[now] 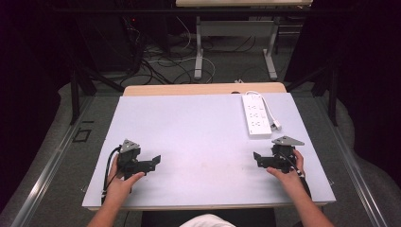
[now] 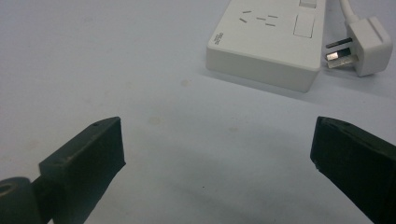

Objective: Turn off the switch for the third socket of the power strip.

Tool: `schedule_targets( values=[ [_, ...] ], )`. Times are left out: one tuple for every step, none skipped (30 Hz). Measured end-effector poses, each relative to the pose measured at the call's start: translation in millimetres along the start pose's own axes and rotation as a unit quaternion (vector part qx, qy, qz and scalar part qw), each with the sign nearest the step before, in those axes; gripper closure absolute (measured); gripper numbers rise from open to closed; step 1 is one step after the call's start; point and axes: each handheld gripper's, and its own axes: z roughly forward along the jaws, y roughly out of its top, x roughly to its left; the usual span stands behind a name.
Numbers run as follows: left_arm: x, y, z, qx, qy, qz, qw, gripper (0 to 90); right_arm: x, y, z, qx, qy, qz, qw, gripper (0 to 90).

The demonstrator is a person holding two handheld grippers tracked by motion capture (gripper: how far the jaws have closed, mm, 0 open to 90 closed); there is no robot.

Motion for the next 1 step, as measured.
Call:
schedule_targets(
  values=[
    [0.0, -0.1, -0.1, -0.001, 0.0, 0.001, 1.0, 7.0, 0.4, 0.2, -0.5, -0.001, -0.001, -0.001, 1.0, 2.4]
  ],
)
